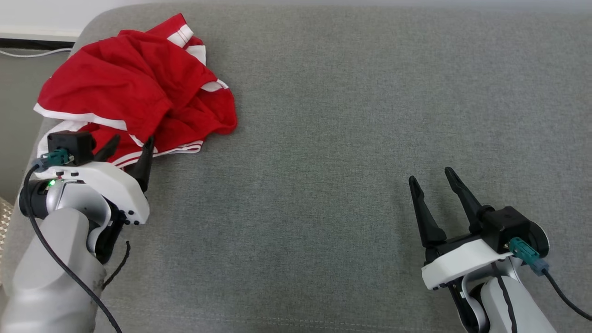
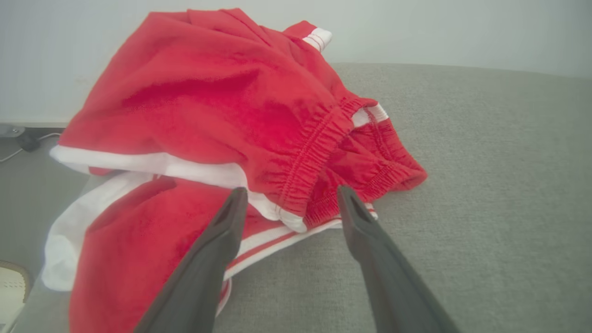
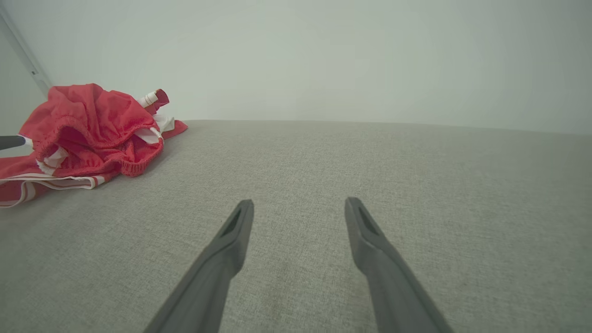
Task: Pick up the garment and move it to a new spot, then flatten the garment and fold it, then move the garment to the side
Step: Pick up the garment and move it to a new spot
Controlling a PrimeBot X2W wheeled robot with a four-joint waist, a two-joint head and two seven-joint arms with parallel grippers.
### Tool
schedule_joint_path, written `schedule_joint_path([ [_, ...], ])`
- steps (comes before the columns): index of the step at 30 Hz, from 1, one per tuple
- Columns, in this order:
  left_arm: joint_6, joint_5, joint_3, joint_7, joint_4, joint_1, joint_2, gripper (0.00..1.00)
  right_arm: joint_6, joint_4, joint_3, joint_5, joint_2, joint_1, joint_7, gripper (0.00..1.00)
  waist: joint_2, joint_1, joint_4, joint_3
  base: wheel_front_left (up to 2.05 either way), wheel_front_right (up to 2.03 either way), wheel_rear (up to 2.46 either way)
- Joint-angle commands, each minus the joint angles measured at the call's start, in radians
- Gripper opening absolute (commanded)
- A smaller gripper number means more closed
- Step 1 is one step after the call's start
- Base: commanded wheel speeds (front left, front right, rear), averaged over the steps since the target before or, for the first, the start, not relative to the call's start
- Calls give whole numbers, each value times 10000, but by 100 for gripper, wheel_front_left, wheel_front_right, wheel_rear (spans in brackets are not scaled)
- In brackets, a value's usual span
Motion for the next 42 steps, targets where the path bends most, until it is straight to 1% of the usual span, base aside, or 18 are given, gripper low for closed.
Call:
schedule_joint_path([
  [1,-19,-95,302,-107,-93,-453,491,100,0,-211,228,-67,9,-237,-134,100,0,0,-169,163,0,0,0],
  [9,-63,-145,-32,-319,1766,-1580,766,100,0,-242,295,-69,9,-402,-134,100,0,0,-459,449,0,0,0],
  [12,-68,-109,-135,-591,2277,-1853,821,100,0,-243,279,-100,9,-416,-134,100,0,0,-502,471,0,0,0],
  [13,-69,-122,-154,-677,2424,-1929,813,80,0,-244,267,-106,9,-417,-134,100,0,0,-508,476,0,0,0],
  [14,-69,-109,-183,-773,2557,-1998,810,29,0,-246,252,-118,9,-418,-134,100,0,0,-508,473,0,0,0],
  [15,-70,-108,-204,-876,2682,-2065,798,0,0,-246,238,-124,9,-417,-134,100,0,0,-505,468,0,0,0],
  [21,-75,-140,-394,-1365,3408,-2421,676,0,0,-242,184,-85,9,-447,-134,100,0,0,-460,436,0,0,0],
  [26,-77,-376,-509,-1919,3417,-2469,407,0,0,-279,6,-57,9,-453,-134,100,0,0,-460,332,0,0,0],
  [30,-78,-798,-856,-2243,2822,-2214,-24,0,0,-405,-384,-65,9,-430,-134,100,0,0,-489,216,0,0,0],
  [34,-79,-1125,-1430,-2411,2024,-1762,-378,0,0,-535,-813,-87,9,-448,-134,100,0,0,-583,132,0,0,0],
  [36,-79,-1515,-1687,-2420,1535,-1461,-679,0,0,-592,-993,-129,9,-451,-134,100,0,0,-667,84,0,0,0],
  [38,-79,-1712,-1922,-2451,1128,-1185,-819,0,0,-633,-1187,-160,9,-436,-134,100,0,0,-768,21,0,0,0],
  [42,-80,-2076,-2437,-2340,350,-695,-1274,0,0,-711,-1535,-215,9,-394,-134,100,0,0,-1026,-67,0,0,0],
])
